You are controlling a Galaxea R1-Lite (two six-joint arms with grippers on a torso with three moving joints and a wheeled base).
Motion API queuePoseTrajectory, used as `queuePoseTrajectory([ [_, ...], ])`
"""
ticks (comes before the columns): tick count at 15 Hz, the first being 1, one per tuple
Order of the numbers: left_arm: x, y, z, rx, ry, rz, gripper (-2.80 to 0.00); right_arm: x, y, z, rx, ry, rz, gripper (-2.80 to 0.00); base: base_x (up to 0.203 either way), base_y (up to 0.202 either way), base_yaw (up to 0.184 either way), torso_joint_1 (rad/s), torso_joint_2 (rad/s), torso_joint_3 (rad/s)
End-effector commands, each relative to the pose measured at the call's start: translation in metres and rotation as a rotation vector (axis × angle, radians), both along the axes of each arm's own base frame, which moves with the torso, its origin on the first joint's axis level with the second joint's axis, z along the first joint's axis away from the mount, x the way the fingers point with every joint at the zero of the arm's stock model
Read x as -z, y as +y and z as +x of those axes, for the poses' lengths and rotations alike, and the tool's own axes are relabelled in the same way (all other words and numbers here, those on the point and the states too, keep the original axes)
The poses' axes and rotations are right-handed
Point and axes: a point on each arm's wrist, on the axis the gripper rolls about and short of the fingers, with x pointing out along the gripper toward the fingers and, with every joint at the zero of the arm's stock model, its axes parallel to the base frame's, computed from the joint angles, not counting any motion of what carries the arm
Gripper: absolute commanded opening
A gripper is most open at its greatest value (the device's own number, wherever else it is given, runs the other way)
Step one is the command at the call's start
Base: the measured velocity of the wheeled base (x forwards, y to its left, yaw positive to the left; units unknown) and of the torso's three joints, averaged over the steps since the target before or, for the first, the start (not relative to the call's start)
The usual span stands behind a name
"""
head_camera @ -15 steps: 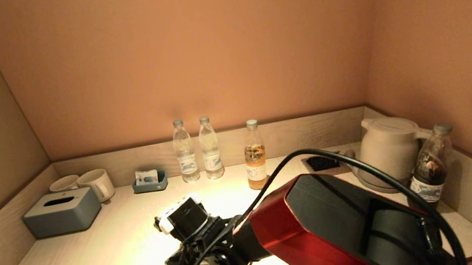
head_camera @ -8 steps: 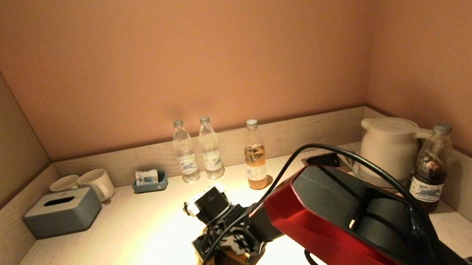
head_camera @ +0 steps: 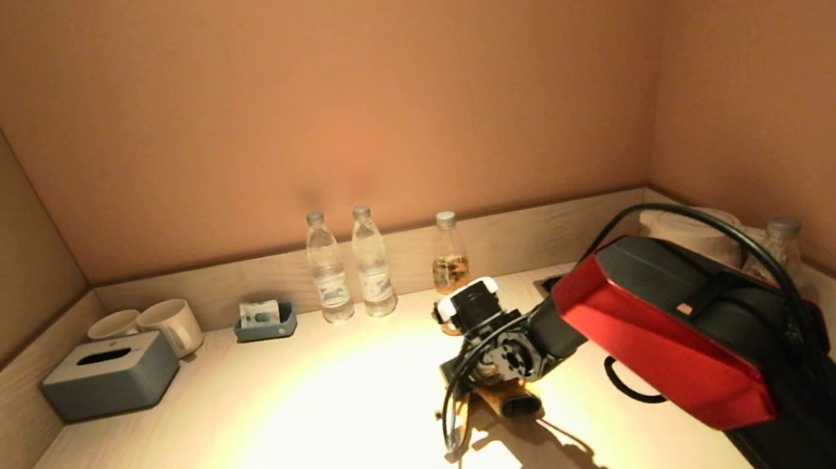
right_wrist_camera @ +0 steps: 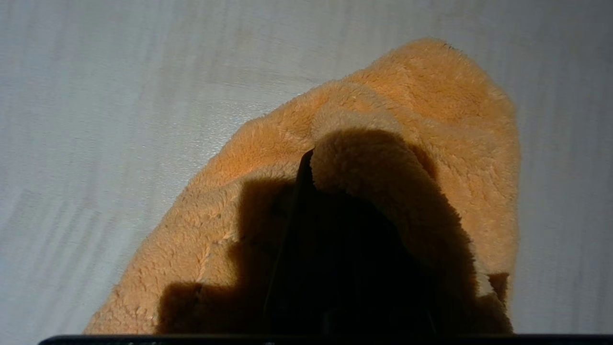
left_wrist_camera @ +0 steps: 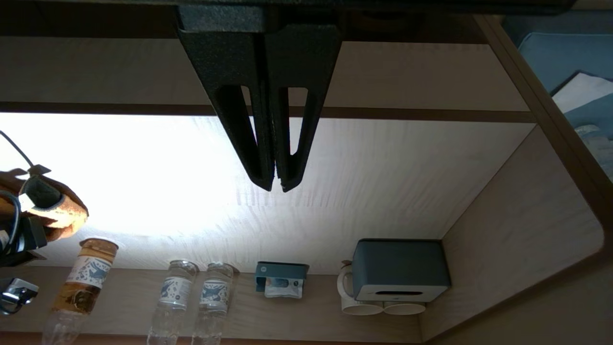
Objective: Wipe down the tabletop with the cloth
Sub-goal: Sweep the stains on the table
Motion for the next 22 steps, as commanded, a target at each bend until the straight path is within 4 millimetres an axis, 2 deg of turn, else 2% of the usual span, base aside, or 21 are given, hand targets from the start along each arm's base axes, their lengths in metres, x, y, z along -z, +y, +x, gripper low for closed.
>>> queuePoseTrajectory([
  [1, 0.000, 0.000, 0.000, 0.000, -0.001, -0.001, -2.80, -0.012, -0.016, 0.000, 0.031, -0.007, 0.003, -2.80, 0.000, 0.000, 0.000, 0.000, 0.00, 0.000],
  [5, 0.000, 0.000, 0.000, 0.000, -0.001, -0.001, -2.80, -0.022, -0.029, 0.005, 0.061, -0.023, 0.010, -2.80, 0.000, 0.000, 0.000, 0.000, 0.00, 0.000],
  [11, 0.000, 0.000, 0.000, 0.000, -0.001, -0.001, -2.80, -0.003, -0.021, 0.021, 0.055, -0.037, 0.012, -2.80, 0.000, 0.000, 0.000, 0.000, 0.00, 0.000],
  [13, 0.000, 0.000, 0.000, 0.000, -0.001, -0.001, -2.80, 0.011, -0.007, 0.035, 0.032, -0.068, 0.017, -2.80, 0.000, 0.000, 0.000, 0.000, 0.00, 0.000],
  [16, 0.000, 0.000, 0.000, 0.000, -0.001, -0.001, -2.80, 0.025, 0.015, 0.042, -0.012, -0.096, 0.018, -2.80, 0.000, 0.000, 0.000, 0.000, 0.00, 0.000],
  [20, 0.000, 0.000, 0.000, 0.000, -0.001, -0.001, -2.80, 0.028, 0.055, 0.022, -0.121, -0.108, -0.003, -2.80, 0.000, 0.000, 0.000, 0.000, 0.00, 0.000],
  [22, 0.000, 0.000, 0.000, 0.000, -0.001, -0.001, -2.80, 0.026, 0.082, 0.005, -0.183, -0.115, 0.001, -2.80, 0.000, 0.000, 0.000, 0.000, 0.00, 0.000],
])
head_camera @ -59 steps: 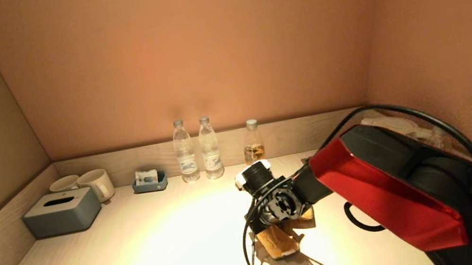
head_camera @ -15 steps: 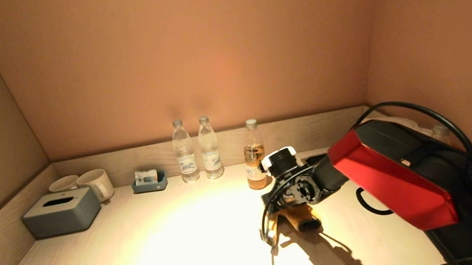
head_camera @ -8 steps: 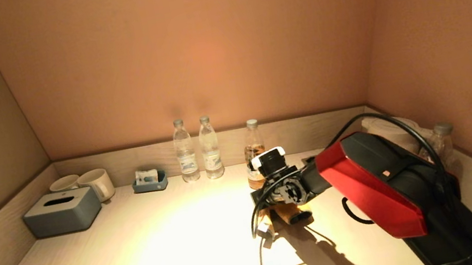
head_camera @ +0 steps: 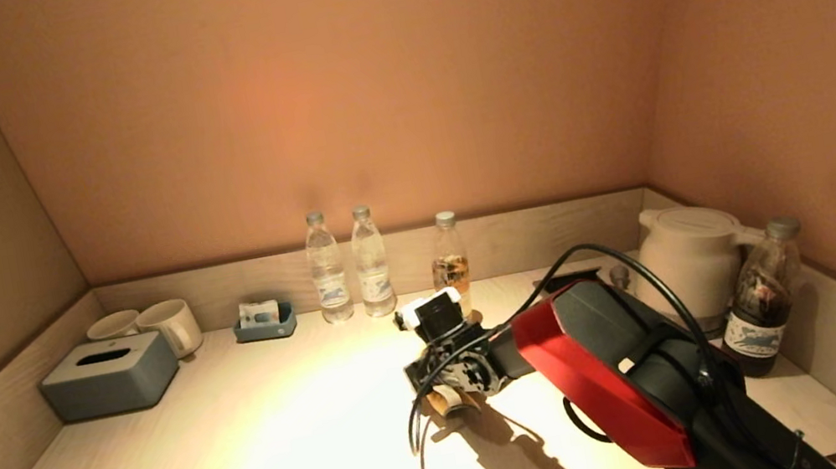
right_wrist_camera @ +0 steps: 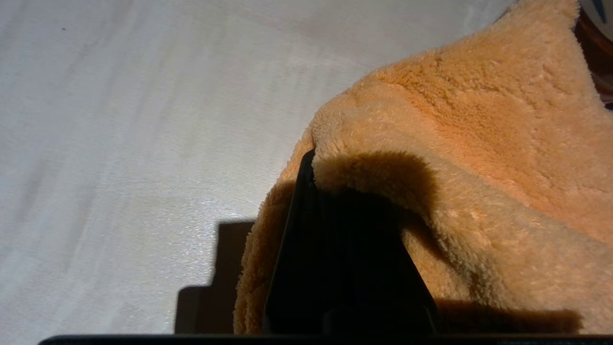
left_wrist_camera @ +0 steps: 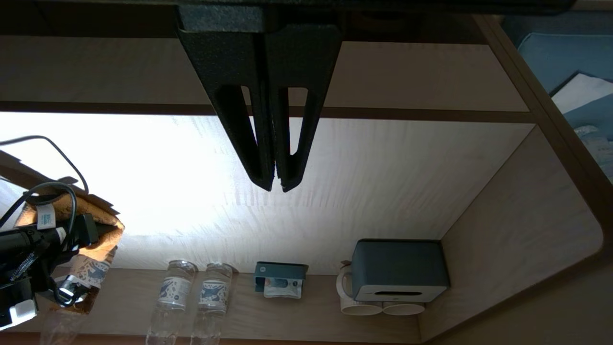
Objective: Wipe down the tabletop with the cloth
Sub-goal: Sweep the stains on the table
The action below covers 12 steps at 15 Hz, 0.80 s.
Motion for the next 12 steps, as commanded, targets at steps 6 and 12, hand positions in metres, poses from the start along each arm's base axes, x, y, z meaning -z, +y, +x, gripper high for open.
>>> queuePoseTrajectory([
  [6, 0.000, 0.000, 0.000, 0.000, -0.001, -0.001, -2.80, -0.021, 0.077, -0.059, -0.186, -0.029, 0.024, -2.80, 0.000, 0.000, 0.000, 0.000, 0.00, 0.000],
  [12, 0.000, 0.000, 0.000, 0.000, -0.001, -0.001, -2.80, -0.052, 0.086, -0.092, -0.200, -0.043, 0.006, -2.80, 0.000, 0.000, 0.000, 0.000, 0.00, 0.000],
])
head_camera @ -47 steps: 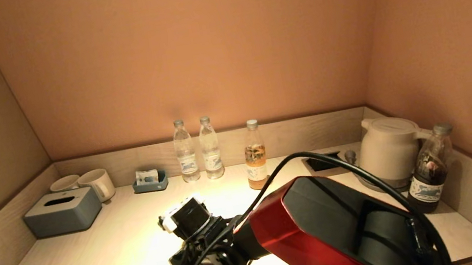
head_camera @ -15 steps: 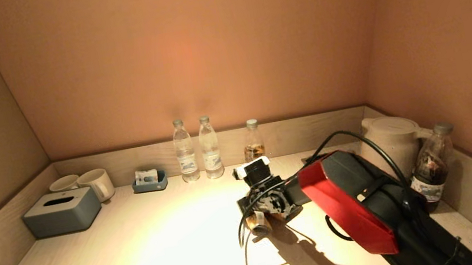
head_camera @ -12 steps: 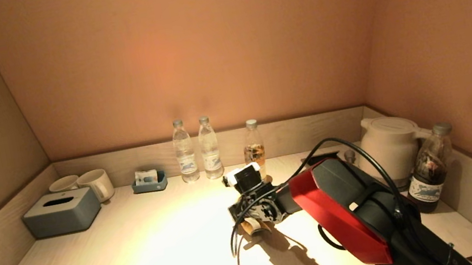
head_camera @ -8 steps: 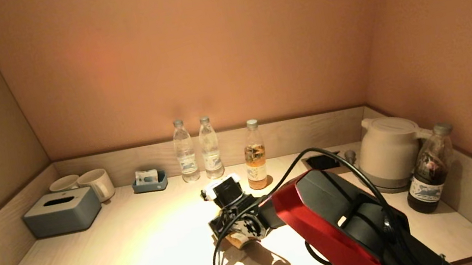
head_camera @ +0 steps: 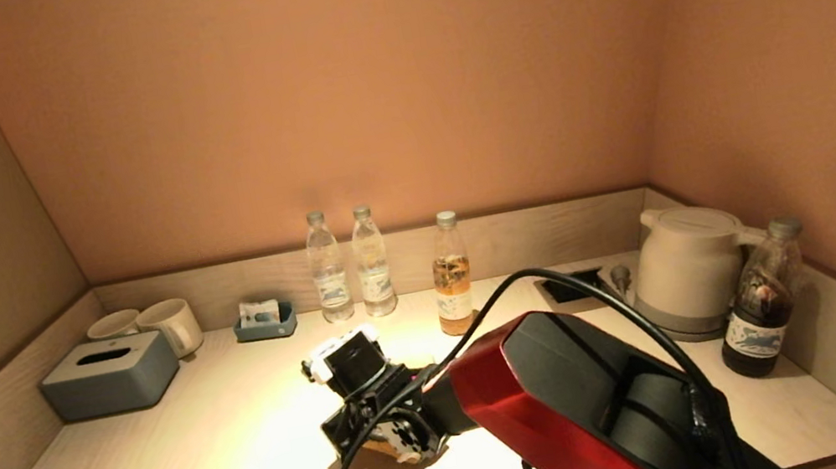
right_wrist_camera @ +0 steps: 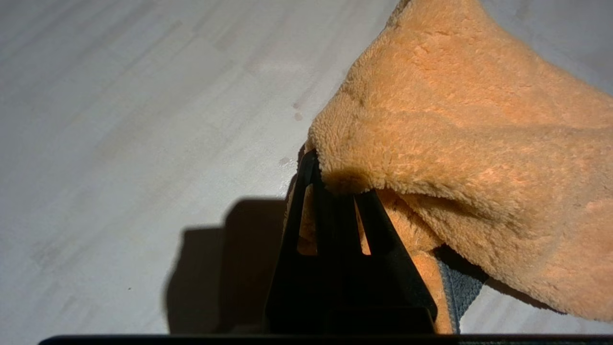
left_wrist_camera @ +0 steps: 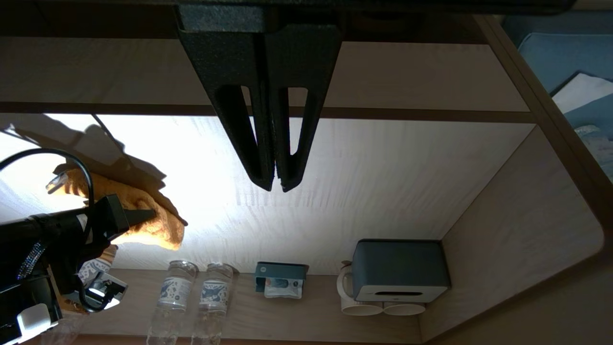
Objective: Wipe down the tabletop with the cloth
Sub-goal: Sweep the stains on the table
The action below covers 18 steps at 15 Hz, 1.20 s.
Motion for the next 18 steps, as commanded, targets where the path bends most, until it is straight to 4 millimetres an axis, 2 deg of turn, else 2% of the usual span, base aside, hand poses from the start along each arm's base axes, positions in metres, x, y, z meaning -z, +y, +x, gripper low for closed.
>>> queuePoseTrajectory([
  [1, 0.000, 0.000, 0.000, -0.001, -0.001, 0.000, -2.80, -0.014, -0.008, -0.012, 0.007, 0.005, -0.018, -2.80, 0.000, 0.000, 0.000, 0.000, 0.00, 0.000],
  [4, 0.000, 0.000, 0.000, -0.001, -0.001, 0.000, -2.80, -0.003, -0.025, -0.025, 0.024, 0.064, -0.066, -2.80, 0.000, 0.000, 0.000, 0.000, 0.00, 0.000],
  [6, 0.000, 0.000, 0.000, -0.001, -0.001, 0.000, -2.80, 0.014, -0.048, -0.033, 0.054, 0.113, -0.103, -2.80, 0.000, 0.000, 0.000, 0.000, 0.00, 0.000],
  [8, 0.000, 0.000, 0.000, -0.001, -0.001, 0.000, -2.80, 0.021, -0.077, -0.030, 0.109, 0.114, -0.099, -2.80, 0.000, 0.000, 0.000, 0.000, 0.00, 0.000],
  [10, 0.000, 0.000, 0.000, -0.001, -0.001, 0.000, -2.80, 0.018, -0.113, -0.017, 0.190, 0.102, -0.085, -2.80, 0.000, 0.000, 0.000, 0.000, 0.00, 0.000],
  [13, 0.000, 0.000, 0.000, -0.001, -0.001, 0.000, -2.80, 0.010, -0.151, -0.002, 0.282, 0.086, -0.066, -2.80, 0.000, 0.000, 0.000, 0.000, 0.00, 0.000],
  [16, 0.000, 0.000, 0.000, -0.001, -0.001, 0.000, -2.80, 0.005, -0.163, 0.002, 0.309, 0.078, -0.058, -2.80, 0.000, 0.000, 0.000, 0.000, 0.00, 0.000],
  [18, 0.000, 0.000, 0.000, -0.001, -0.001, 0.000, -2.80, -0.020, -0.183, 0.005, 0.361, 0.040, -0.028, -2.80, 0.000, 0.000, 0.000, 0.000, 0.00, 0.000],
])
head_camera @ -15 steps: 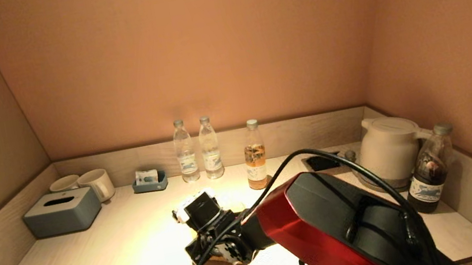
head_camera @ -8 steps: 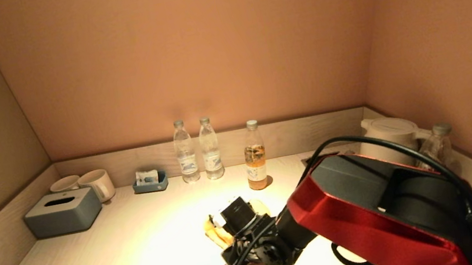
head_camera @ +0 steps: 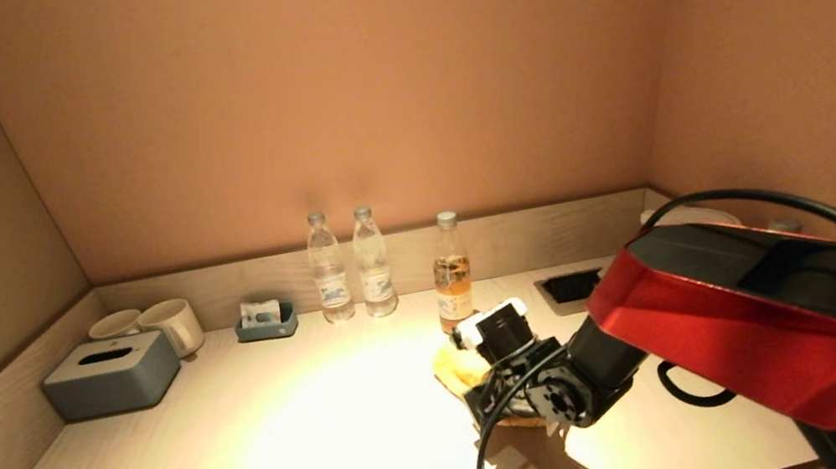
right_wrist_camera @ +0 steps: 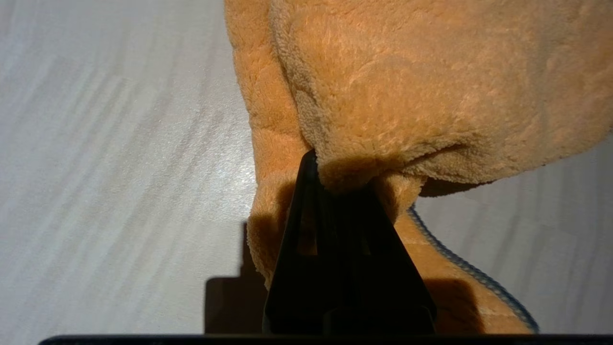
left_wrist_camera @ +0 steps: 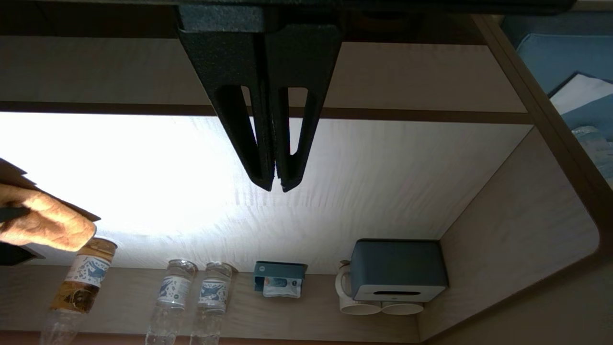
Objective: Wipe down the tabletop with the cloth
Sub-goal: Sweep the stains on the table, then place the tablecloth
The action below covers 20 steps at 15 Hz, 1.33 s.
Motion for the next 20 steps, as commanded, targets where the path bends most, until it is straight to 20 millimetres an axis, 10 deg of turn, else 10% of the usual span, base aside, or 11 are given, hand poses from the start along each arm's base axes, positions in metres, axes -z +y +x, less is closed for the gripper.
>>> queuePoseTrajectory([
  [1, 0.000, 0.000, 0.000, 0.000, -0.001, -0.001, -2.80, -0.023, -0.013, 0.001, 0.035, -0.053, 0.024, -2.80, 0.000, 0.000, 0.000, 0.000, 0.00, 0.000],
  [9, 0.000, 0.000, 0.000, 0.000, -0.001, -0.001, -2.80, -0.122, -0.024, -0.028, 0.079, -0.314, 0.081, -2.80, 0.000, 0.000, 0.000, 0.000, 0.00, 0.000],
  [13, 0.000, 0.000, 0.000, 0.000, -0.001, -0.001, -2.80, -0.134, -0.045, -0.029, 0.135, -0.339, 0.080, -2.80, 0.000, 0.000, 0.000, 0.000, 0.00, 0.000],
  [20, 0.000, 0.000, 0.000, 0.000, -0.001, -0.001, -2.80, -0.140, -0.140, -0.028, 0.377, -0.338, 0.032, -2.80, 0.000, 0.000, 0.000, 0.000, 0.00, 0.000],
])
